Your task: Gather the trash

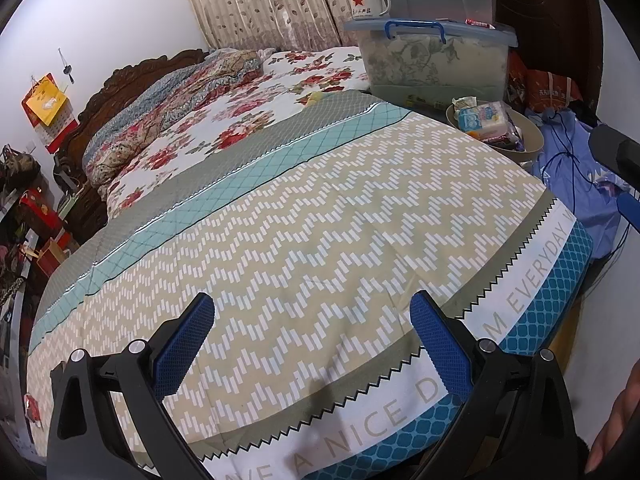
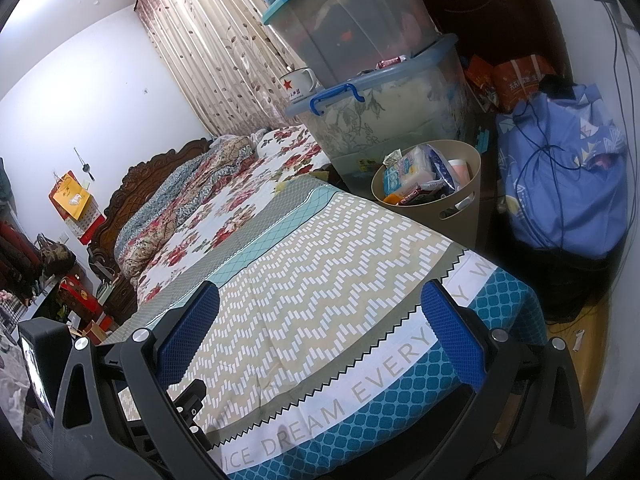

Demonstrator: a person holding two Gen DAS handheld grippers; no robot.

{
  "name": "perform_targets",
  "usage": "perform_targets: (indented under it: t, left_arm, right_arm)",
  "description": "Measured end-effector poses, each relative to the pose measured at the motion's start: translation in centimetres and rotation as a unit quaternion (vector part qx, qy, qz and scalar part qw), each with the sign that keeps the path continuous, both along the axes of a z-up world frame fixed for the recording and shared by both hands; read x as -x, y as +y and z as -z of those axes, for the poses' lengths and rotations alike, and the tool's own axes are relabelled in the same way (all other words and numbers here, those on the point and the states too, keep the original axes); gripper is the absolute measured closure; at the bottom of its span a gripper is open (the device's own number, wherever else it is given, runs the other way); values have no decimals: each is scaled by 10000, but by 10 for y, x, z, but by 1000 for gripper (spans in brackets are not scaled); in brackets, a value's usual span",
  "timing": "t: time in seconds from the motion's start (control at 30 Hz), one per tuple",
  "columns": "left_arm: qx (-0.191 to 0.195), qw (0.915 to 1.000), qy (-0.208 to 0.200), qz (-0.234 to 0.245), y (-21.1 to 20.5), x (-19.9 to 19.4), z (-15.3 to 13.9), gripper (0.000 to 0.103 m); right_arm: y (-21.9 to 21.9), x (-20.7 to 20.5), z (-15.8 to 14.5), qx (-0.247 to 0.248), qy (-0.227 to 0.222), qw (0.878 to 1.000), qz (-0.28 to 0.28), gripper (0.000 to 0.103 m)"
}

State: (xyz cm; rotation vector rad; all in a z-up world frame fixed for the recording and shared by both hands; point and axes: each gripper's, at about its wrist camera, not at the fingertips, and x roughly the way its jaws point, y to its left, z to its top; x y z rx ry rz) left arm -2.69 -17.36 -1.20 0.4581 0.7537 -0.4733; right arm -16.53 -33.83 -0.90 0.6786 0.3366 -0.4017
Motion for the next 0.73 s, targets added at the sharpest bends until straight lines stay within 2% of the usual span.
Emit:
perform_targets:
  t: [0.4,0.73]
  left_arm:
    - [51,9998,-186,56,2,2,-6,9]
    - [65,10000,-36,-9,2,0,-5,9]
  right_arm:
    - [0,0,0,-7,-5,10000,2,3]
    - [1,0,1,-6,9,10000,-1,3]
